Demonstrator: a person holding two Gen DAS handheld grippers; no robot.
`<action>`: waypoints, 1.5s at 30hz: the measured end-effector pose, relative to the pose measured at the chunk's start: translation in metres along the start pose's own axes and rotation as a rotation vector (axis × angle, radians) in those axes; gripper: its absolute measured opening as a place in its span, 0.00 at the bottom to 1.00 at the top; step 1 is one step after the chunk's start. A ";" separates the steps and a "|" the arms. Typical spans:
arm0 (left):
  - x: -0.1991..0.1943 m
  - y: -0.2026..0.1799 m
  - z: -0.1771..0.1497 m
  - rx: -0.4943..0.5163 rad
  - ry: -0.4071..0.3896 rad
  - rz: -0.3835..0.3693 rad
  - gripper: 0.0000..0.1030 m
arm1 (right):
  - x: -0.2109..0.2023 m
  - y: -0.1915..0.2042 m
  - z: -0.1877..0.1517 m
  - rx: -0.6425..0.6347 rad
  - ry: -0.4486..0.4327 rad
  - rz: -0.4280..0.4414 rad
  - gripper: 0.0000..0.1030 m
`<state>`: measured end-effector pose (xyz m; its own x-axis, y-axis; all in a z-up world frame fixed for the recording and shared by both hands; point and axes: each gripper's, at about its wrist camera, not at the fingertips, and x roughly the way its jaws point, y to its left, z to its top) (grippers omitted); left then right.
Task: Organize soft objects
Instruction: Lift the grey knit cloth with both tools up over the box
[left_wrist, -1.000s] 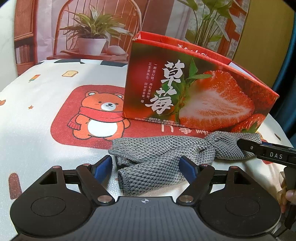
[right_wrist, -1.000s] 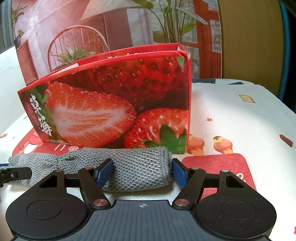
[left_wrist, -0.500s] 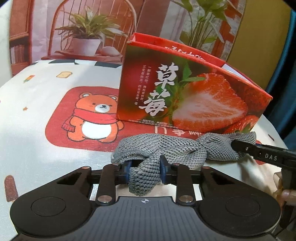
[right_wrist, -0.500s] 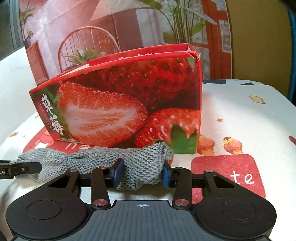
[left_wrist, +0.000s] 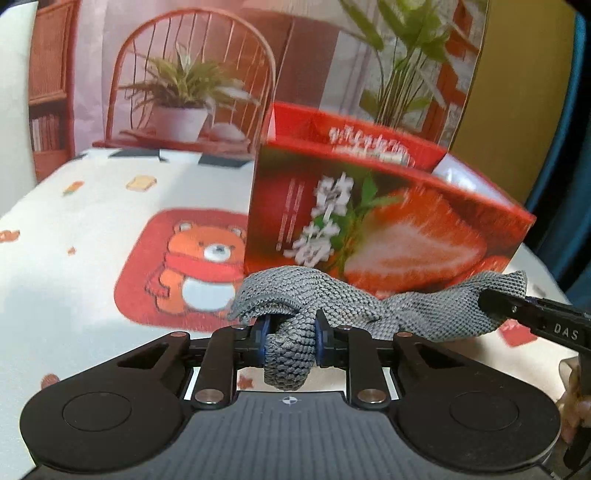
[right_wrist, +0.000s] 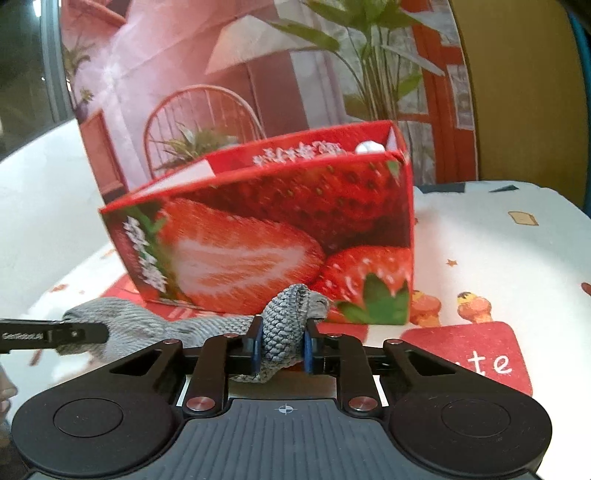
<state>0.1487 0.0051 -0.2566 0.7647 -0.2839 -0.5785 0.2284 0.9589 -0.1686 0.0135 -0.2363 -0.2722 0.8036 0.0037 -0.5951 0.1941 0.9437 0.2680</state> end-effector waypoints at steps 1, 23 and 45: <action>-0.005 0.000 0.004 0.002 -0.015 -0.005 0.23 | -0.006 0.003 0.004 -0.006 -0.018 0.012 0.18; -0.048 -0.035 0.099 0.132 -0.255 -0.123 0.23 | -0.057 0.011 0.113 -0.044 -0.221 0.043 0.18; 0.083 -0.054 0.175 0.173 -0.158 -0.013 0.23 | 0.055 -0.007 0.177 -0.123 -0.144 -0.128 0.17</action>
<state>0.3047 -0.0704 -0.1559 0.8427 -0.3065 -0.4427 0.3284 0.9441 -0.0286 0.1560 -0.3009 -0.1727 0.8504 -0.1578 -0.5018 0.2369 0.9666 0.0976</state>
